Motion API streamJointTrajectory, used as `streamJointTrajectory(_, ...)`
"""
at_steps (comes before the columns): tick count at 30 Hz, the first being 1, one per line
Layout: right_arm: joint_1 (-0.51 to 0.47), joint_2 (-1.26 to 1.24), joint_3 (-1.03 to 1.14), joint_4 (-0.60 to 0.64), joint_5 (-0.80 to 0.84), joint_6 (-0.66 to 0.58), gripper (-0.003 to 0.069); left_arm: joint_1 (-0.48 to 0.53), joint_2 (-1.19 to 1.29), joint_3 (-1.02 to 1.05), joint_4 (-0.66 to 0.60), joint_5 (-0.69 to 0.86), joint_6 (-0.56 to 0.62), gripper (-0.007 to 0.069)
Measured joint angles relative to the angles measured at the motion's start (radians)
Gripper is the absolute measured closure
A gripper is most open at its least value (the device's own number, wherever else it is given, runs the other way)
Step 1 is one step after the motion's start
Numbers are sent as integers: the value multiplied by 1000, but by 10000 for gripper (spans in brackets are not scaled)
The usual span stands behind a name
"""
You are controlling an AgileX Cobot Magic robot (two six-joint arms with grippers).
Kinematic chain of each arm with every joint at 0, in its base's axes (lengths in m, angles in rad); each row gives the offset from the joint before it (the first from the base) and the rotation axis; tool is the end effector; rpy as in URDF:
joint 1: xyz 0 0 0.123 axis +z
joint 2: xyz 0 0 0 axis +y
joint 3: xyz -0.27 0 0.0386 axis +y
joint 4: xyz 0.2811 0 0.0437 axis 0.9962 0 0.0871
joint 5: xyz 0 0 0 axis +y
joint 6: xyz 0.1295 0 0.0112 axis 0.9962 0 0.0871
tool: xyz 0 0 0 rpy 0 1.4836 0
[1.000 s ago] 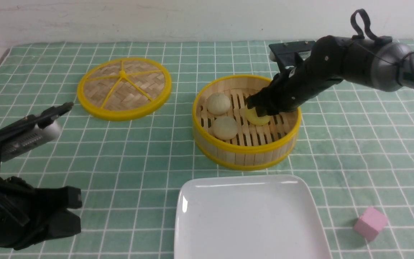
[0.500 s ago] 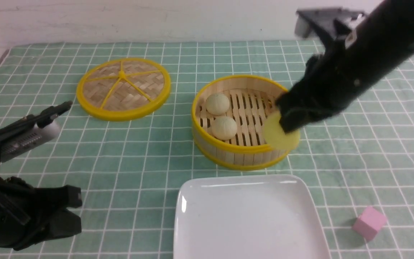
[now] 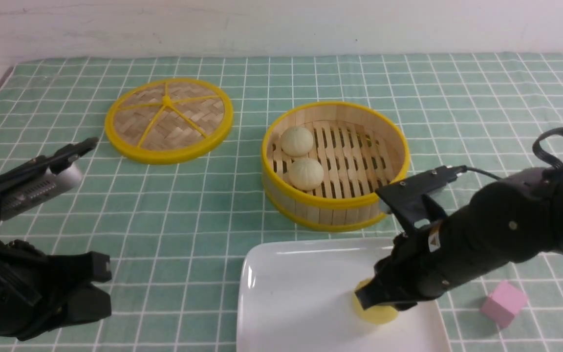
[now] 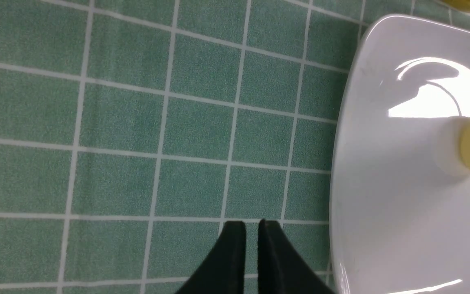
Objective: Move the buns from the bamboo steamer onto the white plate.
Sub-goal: 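Move the steamed bun from the bamboo steamer onto the white plate with the right gripper, then reach into the bamboo steamer and grasp a bun with the left gripper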
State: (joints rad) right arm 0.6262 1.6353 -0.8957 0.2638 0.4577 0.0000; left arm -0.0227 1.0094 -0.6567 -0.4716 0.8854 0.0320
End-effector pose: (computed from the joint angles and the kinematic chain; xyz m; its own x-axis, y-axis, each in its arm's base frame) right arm 0.2764 0.2184 0.1179 -0.8476 -0.3244 -0.4199 -0.4375 0.8750 0.2072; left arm 0.2225 -0.0508 0.2079 -0.9040 -0.2385 -0.3548 -0.0701 0.9014 -0.4273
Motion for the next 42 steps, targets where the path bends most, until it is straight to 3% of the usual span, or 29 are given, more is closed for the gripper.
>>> streamJointTrajectory(3, 0, -45, -20, -1, 39, 0, 288, 0, 0, 0, 0, 0, 0, 538)
streamJointTrajectory(8, 0, -178, -67, -40, 174, 0, 243, 0, 0, 0, 0, 1, 0, 533)
streamJointTrajectory(10, -3, -262, -83, -79, 251, 0, 273, 0, 0, 1, 0, 0, 0, 531)
streamJointTrajectory(15, -36, -503, -89, -199, 475, 11, 491, 0, 1, 6, -5, -54, -11, 529)
streamJointTrajectory(17, -50, -640, -89, -243, 589, 29, 634, -1, 25, -5, -57, -153, -40, 559)
streamJointTrajectory(18, -52, -669, -89, -245, 610, 29, 657, -7, 40, -18, -66, -166, -32, 582)
streamJointTrajectory(22, -52, -836, -75, -249, 637, 30, 673, -74, 150, -122, -76, -151, 8, 623)
streamJointTrajectory(30, -52, -1076, 126, -293, 587, 30, 671, -342, 516, -464, -70, -138, 16, 623)
streamJointTrajectory(34, -52, -1132, 211, -335, 572, 34, 670, -419, 684, -654, -21, -95, -32, 599)
streamJointTrajectory(37, -52, -1161, 266, -344, 567, 47, 668, -470, 828, -844, 85, -43, -116, 550)
streamJointTrajectory(42, -52, -1179, 298, -381, 559, 53, 666, -542, 1018, -1142, 371, 112, -287, 419)
